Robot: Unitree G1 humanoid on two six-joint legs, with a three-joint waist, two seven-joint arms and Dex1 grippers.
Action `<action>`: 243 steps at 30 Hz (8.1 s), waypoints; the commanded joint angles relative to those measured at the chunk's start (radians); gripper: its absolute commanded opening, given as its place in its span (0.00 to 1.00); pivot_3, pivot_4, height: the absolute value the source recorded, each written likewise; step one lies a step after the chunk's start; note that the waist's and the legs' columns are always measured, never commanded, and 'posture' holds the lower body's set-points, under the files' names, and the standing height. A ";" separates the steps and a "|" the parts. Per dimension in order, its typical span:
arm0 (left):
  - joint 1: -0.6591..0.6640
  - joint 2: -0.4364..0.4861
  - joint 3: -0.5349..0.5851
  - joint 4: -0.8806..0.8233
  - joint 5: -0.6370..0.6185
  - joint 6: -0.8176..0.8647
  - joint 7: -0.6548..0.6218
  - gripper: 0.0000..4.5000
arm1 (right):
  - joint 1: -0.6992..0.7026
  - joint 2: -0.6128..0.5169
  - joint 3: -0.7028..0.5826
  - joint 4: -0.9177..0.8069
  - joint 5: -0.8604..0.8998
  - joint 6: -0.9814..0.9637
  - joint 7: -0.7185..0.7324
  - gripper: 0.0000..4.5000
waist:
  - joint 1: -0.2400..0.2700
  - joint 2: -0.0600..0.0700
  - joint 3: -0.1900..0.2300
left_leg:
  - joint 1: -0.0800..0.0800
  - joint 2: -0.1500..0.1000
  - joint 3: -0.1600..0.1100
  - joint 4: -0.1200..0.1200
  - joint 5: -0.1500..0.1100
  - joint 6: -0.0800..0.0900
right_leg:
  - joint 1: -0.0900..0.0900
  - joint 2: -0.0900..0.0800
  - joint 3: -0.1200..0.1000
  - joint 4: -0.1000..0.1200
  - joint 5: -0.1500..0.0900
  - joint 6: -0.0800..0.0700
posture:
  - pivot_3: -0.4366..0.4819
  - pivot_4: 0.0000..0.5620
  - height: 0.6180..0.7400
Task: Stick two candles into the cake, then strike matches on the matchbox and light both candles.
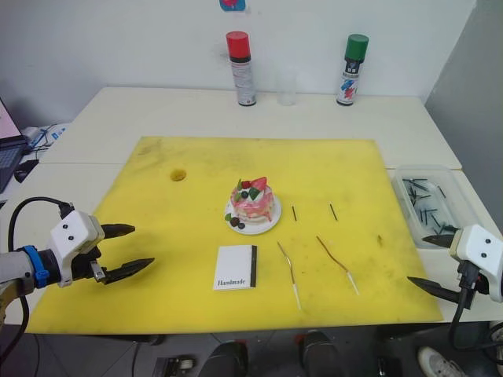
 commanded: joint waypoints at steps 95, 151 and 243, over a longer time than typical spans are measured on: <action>-0.387 -0.200 -0.176 -0.215 -0.587 0.474 0.163 1.00 | -0.589 0.564 0.240 -0.372 0.411 0.776 -0.792 0.01 | -0.003 0.001 0.000 | -0.003 0.007 -0.001 0.004 0.000 0.000 | 0.000 0.006 0.000 0.000 0.000 0.000 | 0.48 0.27 1.00; -0.821 -0.258 -0.243 0.103 -0.745 0.529 0.294 0.00 | -1.043 0.484 0.691 -0.166 0.678 0.788 -0.793 0.68 | 0.000 0.002 0.000 | -0.009 0.006 -0.001 -0.001 0.000 0.000 | -0.007 0.007 -0.002 0.000 0.003 0.001 | 0.48 0.27 1.00; -0.717 -0.516 -0.314 0.305 -0.157 0.096 0.187 0.00 | -1.078 0.557 0.871 -0.214 0.176 0.806 -0.717 0.99 | 0.000 0.001 0.000 | -0.020 0.006 -0.004 0.015 0.000 0.000 | -0.016 0.007 -0.004 0.016 0.004 0.001 | 0.48 0.27 1.00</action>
